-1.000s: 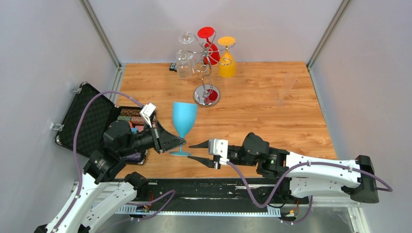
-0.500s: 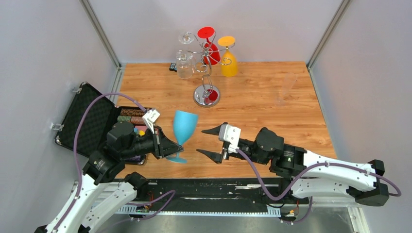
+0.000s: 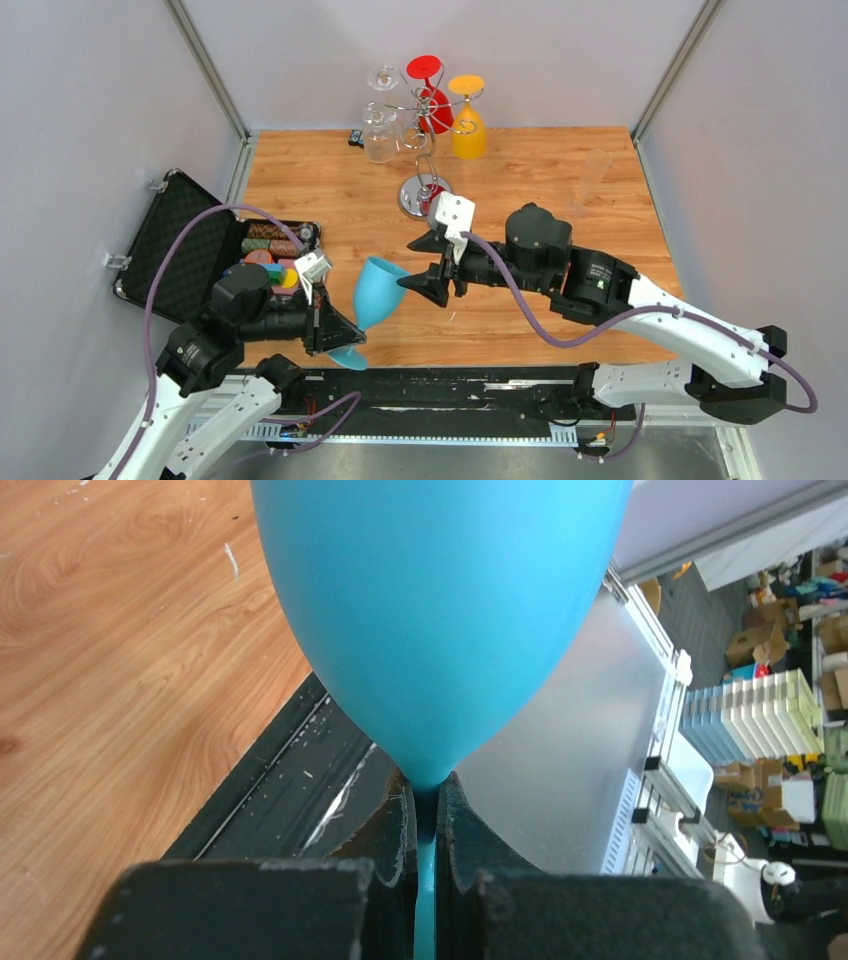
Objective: Take the wine glass off the wine glass rack
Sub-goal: Place the wine glass at the center of the board.
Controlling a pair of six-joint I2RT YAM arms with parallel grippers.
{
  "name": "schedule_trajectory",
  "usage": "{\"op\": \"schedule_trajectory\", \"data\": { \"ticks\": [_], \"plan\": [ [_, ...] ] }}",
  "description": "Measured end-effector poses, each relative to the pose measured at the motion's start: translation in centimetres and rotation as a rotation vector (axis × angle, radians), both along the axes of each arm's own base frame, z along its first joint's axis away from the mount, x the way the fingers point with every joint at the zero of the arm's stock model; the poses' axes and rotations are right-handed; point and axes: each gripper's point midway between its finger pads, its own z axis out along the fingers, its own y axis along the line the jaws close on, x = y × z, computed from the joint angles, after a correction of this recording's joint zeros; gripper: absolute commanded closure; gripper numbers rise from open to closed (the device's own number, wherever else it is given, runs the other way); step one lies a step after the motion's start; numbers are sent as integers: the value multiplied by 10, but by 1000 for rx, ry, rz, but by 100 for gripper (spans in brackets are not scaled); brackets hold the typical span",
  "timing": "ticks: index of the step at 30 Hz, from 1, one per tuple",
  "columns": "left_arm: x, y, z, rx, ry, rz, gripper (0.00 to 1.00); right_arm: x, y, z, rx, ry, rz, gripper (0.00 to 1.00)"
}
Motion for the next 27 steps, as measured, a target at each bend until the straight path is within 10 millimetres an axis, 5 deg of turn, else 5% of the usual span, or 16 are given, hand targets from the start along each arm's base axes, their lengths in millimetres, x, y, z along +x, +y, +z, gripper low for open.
{"op": "schedule_trajectory", "data": {
  "ticks": [16,27],
  "plan": [
    [-22,13,-13,71,-33,-103,100,-32,8,-25,-110,301,304,44],
    [-31,14,-14,69,-48,-152,100,-54,19,-47,-172,453,439,57]
  ]
}}
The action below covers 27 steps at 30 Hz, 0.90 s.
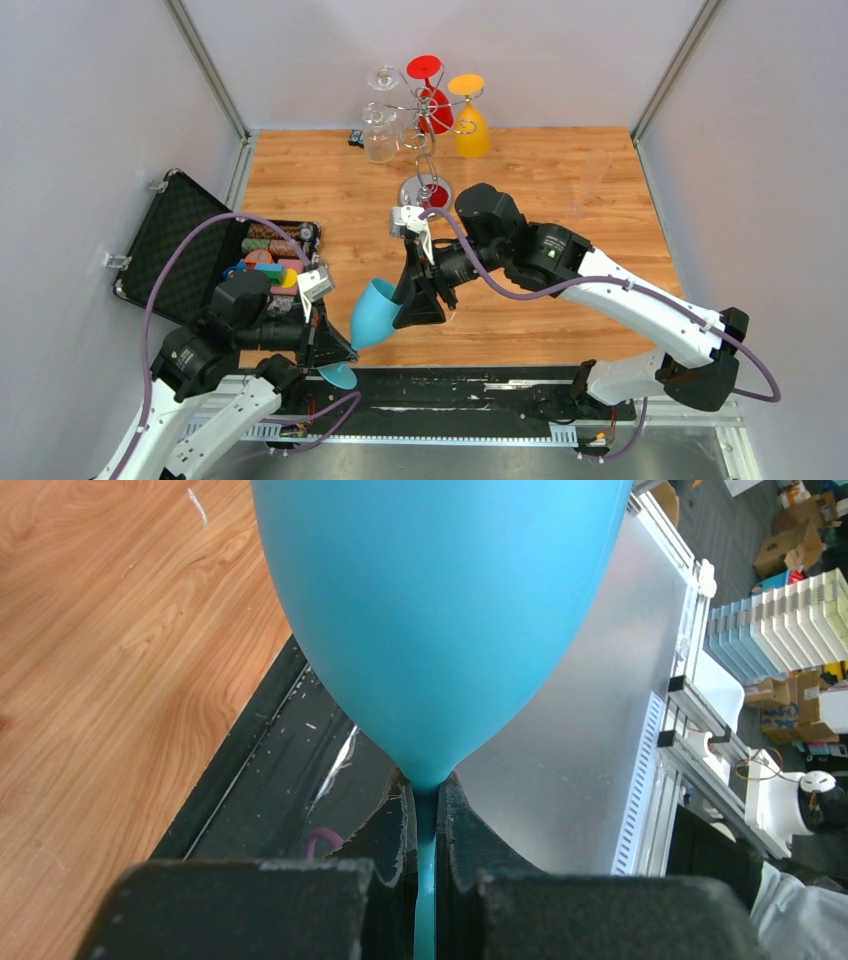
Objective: Take the wine glass off the wine glass rack
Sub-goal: Place the wine glass at the center of the board.
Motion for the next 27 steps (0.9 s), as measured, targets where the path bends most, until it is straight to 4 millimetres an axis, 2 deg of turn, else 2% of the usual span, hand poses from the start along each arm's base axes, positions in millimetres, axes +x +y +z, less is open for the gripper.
{"op": "schedule_trajectory", "data": {
  "ticks": [10,15,17,19,22,23,24,27],
  "plan": [
    [-2,0,0,-2,-2,-12,100,-12,4,-8,-31,96,77,72],
    [-5,-1,2,-11,2,-28,100,-14,5,-7,-26,117,90,96],
    [-6,-1,3,-16,2,-36,99,-14,5,-6,-24,124,94,100],
    [-6,-1,3,-19,-4,-39,91,-16,5,-5,-20,133,103,100],
    [-6,-1,4,-21,-13,-40,69,-18,5,-3,-14,138,113,100],
    [-5,-1,5,-22,-19,-38,65,-18,5,-2,-11,139,115,100],
    [-4,-1,5,-21,-24,-34,54,-19,5,-1,-8,140,119,100],
    [-1,0,4,-14,-25,-14,33,-20,5,-2,-8,144,123,100]
  ]
}}
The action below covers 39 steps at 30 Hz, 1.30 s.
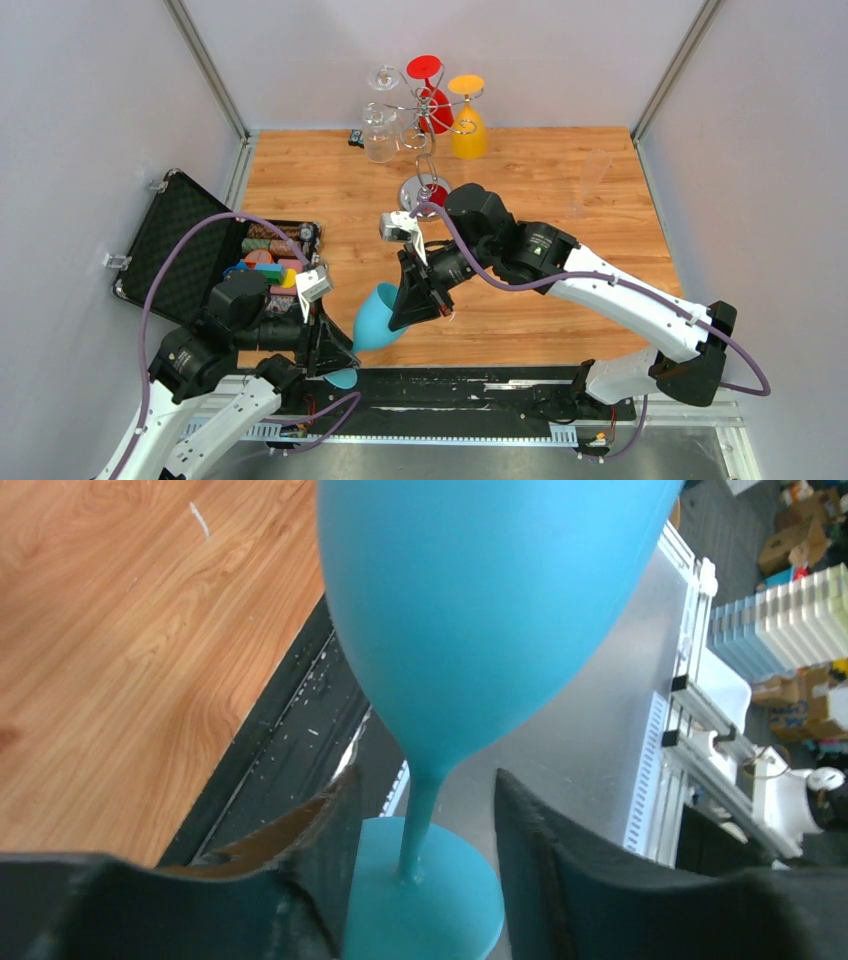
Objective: Take the wine glass off the wine glass rack
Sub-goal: Place the wine glass at the center of the board.
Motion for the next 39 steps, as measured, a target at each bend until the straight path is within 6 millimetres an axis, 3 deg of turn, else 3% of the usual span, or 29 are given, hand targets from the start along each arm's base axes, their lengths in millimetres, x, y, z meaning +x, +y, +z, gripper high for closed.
{"op": "schedule_trajectory", "data": {
  "ticks": [8,15,39],
  "plan": [
    [8,3,-2,21,-13,54,2,-4,-20,-17,-30,5,-33,100],
    [15,5,-4,38,-24,98,0,7,-54,-23,-53,-28,-170,100],
    [27,3,0,23,-68,127,0,164,-187,-79,-476,-32,-1075,100]
  ]
}}
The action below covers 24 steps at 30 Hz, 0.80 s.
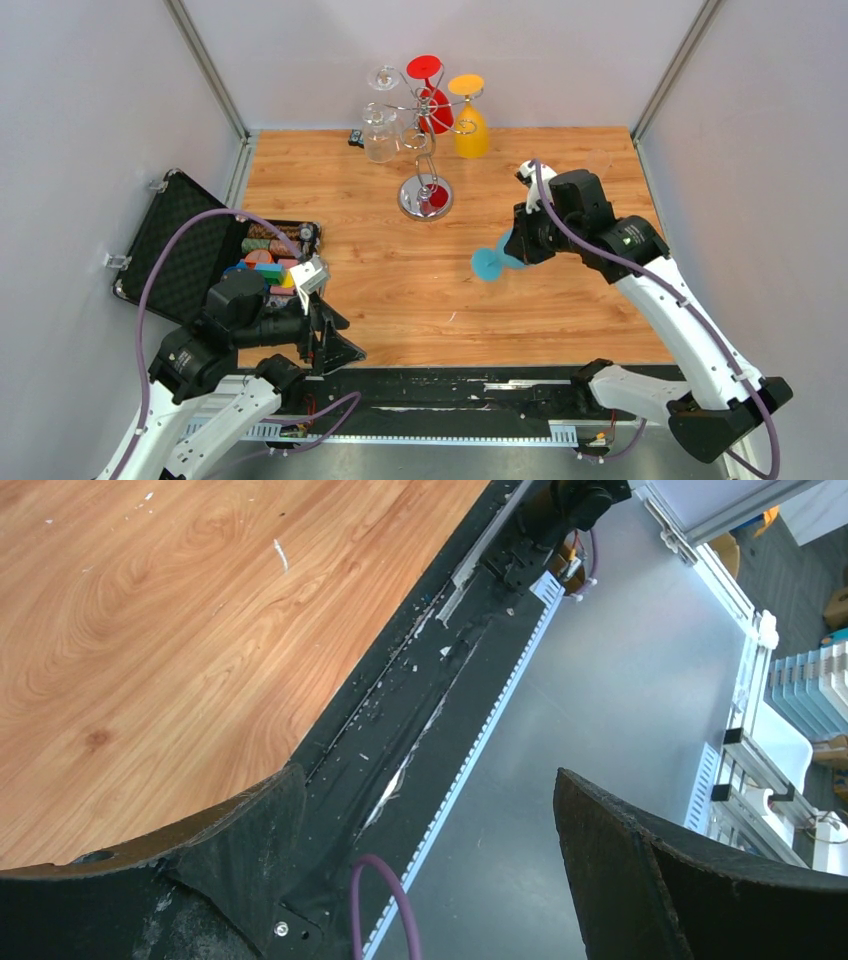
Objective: Take the wine glass off the wine glass rack
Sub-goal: Place the wine glass at the center of the board.
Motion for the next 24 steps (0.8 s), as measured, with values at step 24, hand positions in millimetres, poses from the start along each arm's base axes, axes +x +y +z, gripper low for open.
{"op": "schedule_trajectory", "data": {
  "ticks": [24],
  "plan": [
    [1,0,-3,6,2,0,0,97,-145,-57,-334,87,-606,100]
  ]
}}
